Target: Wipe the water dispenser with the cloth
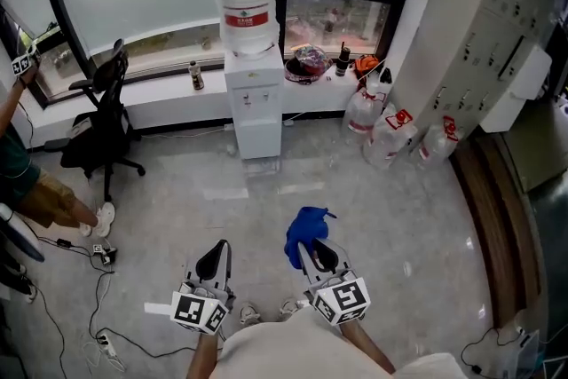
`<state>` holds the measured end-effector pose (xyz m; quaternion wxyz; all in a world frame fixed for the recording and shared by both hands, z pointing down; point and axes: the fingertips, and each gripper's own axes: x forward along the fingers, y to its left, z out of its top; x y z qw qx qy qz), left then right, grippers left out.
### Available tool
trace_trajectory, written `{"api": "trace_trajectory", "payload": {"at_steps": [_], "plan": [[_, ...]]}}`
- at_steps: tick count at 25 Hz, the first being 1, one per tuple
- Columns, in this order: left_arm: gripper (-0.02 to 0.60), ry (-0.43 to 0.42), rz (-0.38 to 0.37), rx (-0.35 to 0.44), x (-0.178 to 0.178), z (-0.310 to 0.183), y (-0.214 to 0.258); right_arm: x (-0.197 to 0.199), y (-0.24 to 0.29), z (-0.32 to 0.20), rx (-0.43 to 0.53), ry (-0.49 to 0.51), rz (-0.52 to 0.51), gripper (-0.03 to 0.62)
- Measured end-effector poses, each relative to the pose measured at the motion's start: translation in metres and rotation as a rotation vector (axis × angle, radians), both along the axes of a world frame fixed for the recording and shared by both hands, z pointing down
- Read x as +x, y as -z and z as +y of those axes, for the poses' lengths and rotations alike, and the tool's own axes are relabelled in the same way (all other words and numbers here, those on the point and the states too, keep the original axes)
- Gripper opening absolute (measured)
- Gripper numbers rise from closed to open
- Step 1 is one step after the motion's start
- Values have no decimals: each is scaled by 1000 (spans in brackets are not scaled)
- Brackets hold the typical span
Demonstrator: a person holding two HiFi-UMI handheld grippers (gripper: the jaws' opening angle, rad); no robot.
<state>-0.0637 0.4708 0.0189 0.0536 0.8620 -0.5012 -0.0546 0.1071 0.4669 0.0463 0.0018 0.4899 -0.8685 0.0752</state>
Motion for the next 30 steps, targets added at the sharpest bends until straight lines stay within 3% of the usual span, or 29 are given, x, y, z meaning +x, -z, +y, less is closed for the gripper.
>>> {"api": "trace_trajectory", "payload": {"at_steps": [19, 30], "plan": [[11, 40, 8, -20, 50, -7, -13, 54, -19, -6, -42, 35, -11, 89], [11, 67, 36, -16, 44, -53, -23, 55, -24, -50, -37, 56, 6, 89]]}}
